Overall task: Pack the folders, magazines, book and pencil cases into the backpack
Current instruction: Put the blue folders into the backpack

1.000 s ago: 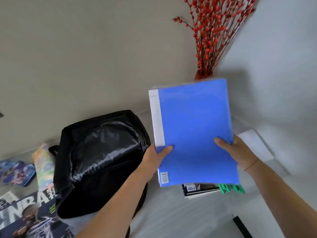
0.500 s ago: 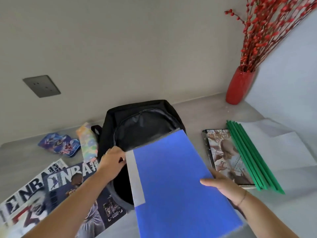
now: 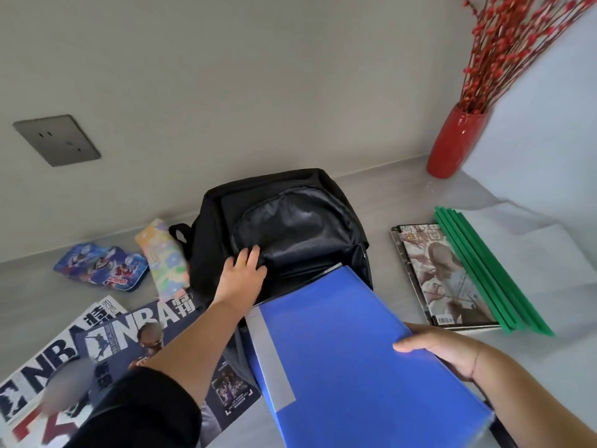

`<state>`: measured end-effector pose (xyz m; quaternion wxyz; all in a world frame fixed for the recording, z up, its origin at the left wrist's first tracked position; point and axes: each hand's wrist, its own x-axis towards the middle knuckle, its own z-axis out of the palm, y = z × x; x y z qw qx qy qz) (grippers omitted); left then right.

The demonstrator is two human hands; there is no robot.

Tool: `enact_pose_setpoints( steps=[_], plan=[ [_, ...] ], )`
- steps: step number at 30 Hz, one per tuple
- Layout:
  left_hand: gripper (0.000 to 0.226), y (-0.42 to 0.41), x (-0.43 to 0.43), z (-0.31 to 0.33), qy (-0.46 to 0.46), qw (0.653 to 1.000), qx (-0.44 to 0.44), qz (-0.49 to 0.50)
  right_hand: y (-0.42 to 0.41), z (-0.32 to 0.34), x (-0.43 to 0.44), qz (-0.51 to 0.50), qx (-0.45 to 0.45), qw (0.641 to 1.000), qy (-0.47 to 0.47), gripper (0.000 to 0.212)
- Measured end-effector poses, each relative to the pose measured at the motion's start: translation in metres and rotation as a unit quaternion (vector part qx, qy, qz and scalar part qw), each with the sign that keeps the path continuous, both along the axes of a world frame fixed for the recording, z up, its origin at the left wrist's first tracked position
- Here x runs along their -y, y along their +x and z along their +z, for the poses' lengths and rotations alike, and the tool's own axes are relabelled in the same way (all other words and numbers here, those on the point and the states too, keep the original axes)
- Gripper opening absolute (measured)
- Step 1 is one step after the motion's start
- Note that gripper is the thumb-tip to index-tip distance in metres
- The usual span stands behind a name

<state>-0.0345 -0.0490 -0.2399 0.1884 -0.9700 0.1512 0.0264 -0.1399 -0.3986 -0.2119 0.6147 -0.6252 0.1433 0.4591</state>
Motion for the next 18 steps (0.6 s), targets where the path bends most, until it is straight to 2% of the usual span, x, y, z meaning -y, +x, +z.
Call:
enact_pose_setpoints(
  steps=[5, 10, 13, 18],
  plan=[
    [0.028, 0.003, 0.0, 0.016, -0.062, 0.997, 0.048, -0.03, 0.003, -0.002, -0.011, 0.009, -0.045, 0.999, 0.023, 0.056],
    [0.02, 0.007, -0.001, 0.035, -0.114, 0.988, 0.089, -0.048, 0.008, -0.007, -0.025, -0.016, -0.077, 0.997, 0.003, 0.053],
    [0.025, 0.007, -0.002, 0.041, -0.122, 0.989, 0.066, -0.047, 0.012, -0.007, -0.033, -0.035, -0.084, 0.996, 0.013, 0.053],
    [0.04, 0.003, 0.003, 0.042, -0.095, 0.994, 0.014, -0.06, 0.017, -0.01, -0.036, -0.129, -0.063, 0.989, 0.037, 0.042]
  ],
)
